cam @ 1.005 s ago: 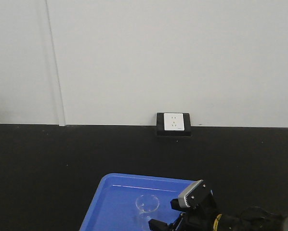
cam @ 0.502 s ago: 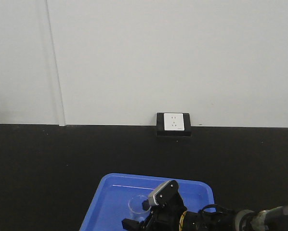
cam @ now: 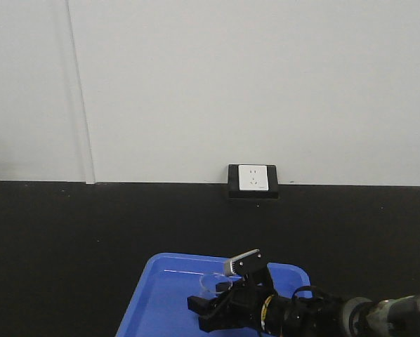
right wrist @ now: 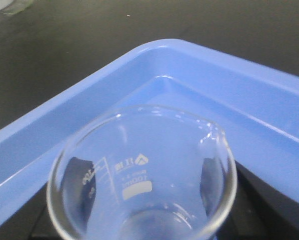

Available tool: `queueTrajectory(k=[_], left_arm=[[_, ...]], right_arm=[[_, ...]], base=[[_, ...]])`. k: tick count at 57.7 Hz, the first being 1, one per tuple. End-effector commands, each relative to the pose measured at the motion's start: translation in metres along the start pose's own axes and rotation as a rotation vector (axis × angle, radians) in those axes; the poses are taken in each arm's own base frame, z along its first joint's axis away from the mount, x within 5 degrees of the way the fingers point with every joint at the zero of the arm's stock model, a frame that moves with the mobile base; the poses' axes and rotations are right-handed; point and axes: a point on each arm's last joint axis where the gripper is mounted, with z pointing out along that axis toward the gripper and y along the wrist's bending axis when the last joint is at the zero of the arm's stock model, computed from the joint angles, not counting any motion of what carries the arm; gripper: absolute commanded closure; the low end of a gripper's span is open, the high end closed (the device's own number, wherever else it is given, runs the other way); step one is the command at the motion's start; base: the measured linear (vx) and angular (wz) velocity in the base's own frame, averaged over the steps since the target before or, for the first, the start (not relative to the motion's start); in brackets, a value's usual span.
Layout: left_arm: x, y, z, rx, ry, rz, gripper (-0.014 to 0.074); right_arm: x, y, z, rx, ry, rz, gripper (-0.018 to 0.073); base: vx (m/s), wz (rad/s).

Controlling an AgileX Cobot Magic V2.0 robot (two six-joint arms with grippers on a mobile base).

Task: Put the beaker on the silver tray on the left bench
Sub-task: 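Close the right gripper on the beaker and lift it, then hold the beaker in the right gripper while the base backs away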

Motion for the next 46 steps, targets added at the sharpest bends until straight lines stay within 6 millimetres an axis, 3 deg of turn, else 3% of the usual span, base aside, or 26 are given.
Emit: queueTrajectory(k=[1,11,20,28,46], left_arm=[[0.001,-0.001,0.002,0.008,-0.066,-0.003,0.0595],[0.001,-0.001,0.002,0.008,-0.066,-0.003,0.0595],[0.001,-0.001,0.002,0.008,-0.066,-0.003,0.0595],[0.001,-0.001,0.002,0.008,-0.066,-0.003,0.0595],[0.001,-0.001,0.002,0.008,-0.066,-0.003,0.0595]], right_arm=[[-0.063,0.012,-0.027,0.008,-0.117,-0.032,0.0567],[-0.115,0.026,-0.077,0.156,-0.063,-0.070,0.0567],[-0.147,0.054,-0.140,0.197,-0.103,-0.130,0.0567],[-0.145,0.079,-0.195,0.206,-0.126,-0.167,0.0567],[-0.097,0.112,-0.308,0.370,-0.289,-0.146,0.0567]], base=[[0.00,0.00],[0.00,0.00],[0.00,0.00],[0.00,0.00],[0.00,0.00]])
